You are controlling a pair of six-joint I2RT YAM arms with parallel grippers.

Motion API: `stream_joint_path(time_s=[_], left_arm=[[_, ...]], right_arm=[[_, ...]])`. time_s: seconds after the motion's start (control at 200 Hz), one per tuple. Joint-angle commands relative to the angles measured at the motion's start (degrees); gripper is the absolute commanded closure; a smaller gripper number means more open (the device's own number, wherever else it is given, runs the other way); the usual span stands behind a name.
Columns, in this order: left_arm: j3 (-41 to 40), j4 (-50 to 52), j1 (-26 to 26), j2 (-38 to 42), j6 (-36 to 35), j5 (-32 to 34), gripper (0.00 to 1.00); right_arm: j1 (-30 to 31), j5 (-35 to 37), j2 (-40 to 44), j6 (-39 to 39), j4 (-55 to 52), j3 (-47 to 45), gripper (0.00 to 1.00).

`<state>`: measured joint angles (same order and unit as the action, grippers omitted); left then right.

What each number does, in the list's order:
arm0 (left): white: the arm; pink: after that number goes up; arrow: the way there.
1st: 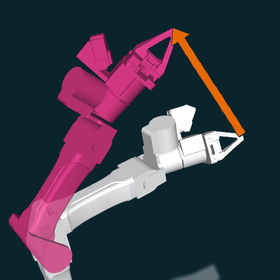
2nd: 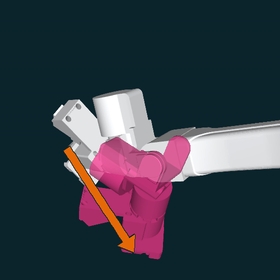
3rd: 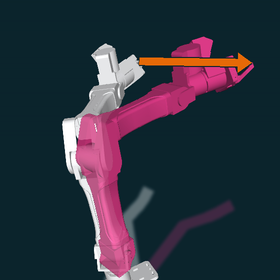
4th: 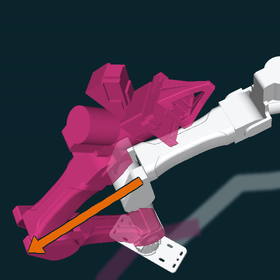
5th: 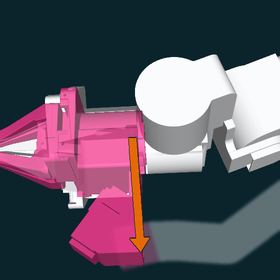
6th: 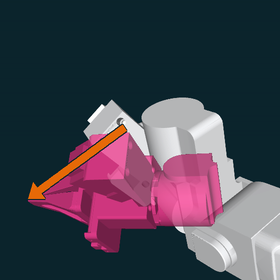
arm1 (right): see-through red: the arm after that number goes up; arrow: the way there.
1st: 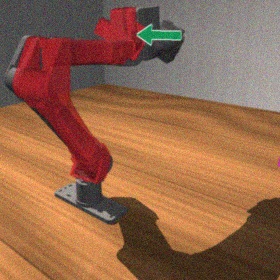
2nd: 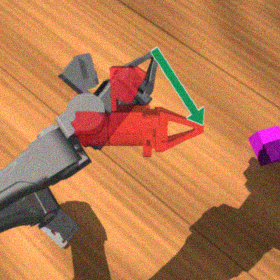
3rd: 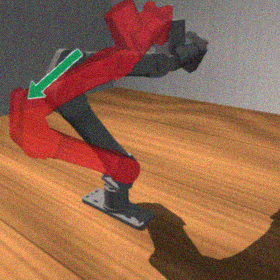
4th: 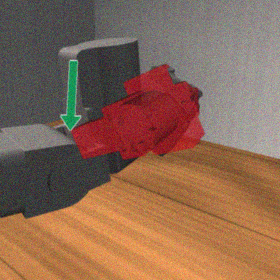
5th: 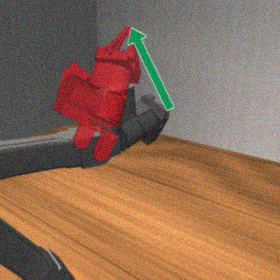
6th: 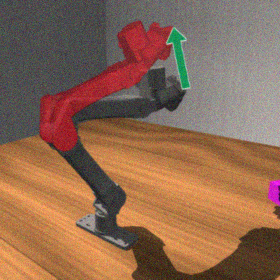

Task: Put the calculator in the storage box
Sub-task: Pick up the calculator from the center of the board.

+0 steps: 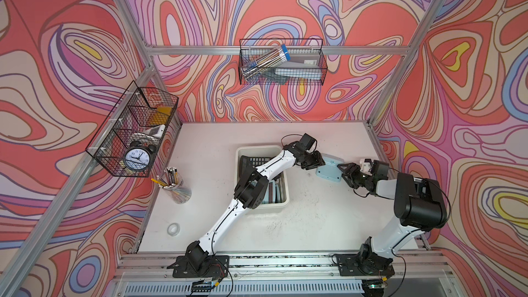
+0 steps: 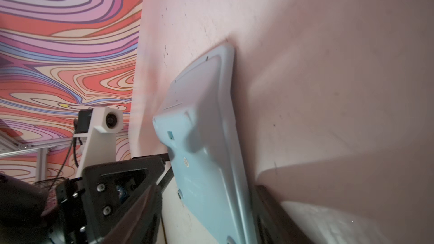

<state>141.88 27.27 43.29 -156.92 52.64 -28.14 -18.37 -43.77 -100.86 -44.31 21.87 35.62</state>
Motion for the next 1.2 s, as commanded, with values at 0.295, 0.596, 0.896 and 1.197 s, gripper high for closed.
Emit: stream_joint_path(time_s=[0.295, 0.596, 0.896, 1.197], left_arm=[[-0.38, -1.95, 0.04, 1.00, 1.41, -4.77, 0.61], [-1.89, -0.74, -0.05, 4.40, 0.16, -4.49, 0.62], [-2.04, 5.47, -0.65, 11.39, -4.58, -0.62, 0.55], [-9.67, 7.76, -1.63, 24.08, -7.91, 2.20, 0.40]], right_arm=[[1.09, -6.49, 2.01, -7.61, 13.41, -6.68, 0.66], [2.97, -4.28, 6.97, -6.27, 9.10, -7.40, 0.94], [3.17, -1.11, 16.03, -1.66, -0.84, -7.76, 1.00], [4.29, 2.15, 30.88, 2.68, -12.17, -6.44, 1.00]])
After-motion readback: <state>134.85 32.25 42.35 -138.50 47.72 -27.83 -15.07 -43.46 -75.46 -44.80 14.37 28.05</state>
